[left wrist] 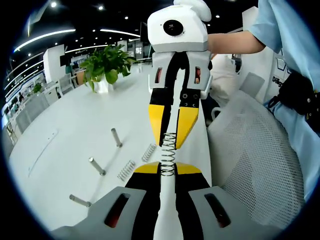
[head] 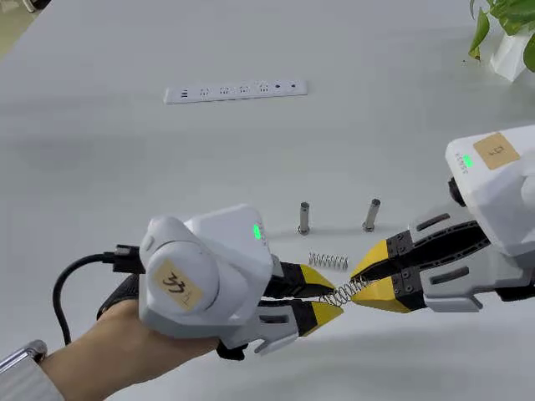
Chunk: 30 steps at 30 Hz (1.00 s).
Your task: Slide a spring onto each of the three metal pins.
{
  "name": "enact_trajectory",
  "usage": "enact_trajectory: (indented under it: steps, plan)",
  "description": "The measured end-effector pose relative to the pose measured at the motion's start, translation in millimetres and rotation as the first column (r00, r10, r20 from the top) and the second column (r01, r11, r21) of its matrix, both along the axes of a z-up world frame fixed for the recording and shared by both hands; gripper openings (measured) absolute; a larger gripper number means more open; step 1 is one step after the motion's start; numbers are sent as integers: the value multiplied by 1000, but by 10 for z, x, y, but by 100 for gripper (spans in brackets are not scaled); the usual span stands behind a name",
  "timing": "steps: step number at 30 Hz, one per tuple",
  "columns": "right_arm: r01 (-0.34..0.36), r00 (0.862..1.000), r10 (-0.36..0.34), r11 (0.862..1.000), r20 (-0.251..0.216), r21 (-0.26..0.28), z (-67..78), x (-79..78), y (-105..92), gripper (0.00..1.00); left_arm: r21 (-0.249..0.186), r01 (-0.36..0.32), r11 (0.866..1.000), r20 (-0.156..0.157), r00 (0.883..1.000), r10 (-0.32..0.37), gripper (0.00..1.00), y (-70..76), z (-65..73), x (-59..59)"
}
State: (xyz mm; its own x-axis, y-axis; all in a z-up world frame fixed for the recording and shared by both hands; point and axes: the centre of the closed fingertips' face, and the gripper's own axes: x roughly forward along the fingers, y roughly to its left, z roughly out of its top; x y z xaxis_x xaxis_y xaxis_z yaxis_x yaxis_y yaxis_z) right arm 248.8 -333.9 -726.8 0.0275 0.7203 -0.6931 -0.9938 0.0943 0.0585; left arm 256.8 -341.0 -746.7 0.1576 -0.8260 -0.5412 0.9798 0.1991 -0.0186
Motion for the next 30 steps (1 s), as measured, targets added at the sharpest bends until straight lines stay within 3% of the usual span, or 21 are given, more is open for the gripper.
enact_trajectory:
  steps: [5,10,24,27,30]
  plan:
    - [-68,996,72,995,56,-67,-11,-18,4,7,1,2,1000,-26,1000,-2,6,-19,-29,-21]
    - [-106,991,113,989,73,-102,-31,-25,-1,7,5,9,1000,-29,1000,-9,6,-31,-48,-42]
    - [-132,988,140,985,67,-111,-33,-35,-54,8,-14,12,1000,-6,1000,-12,6,-50,-29,-64]
    - [-136,989,141,986,53,-95,-23,-53,-46,20,-23,4,1000,3,1000,-4,6,-43,-16,-40]
    - [-148,986,153,985,60,-93,-15,-56,-31,19,-23,3,1000,8,1000,-3,6,-39,-11,-26]
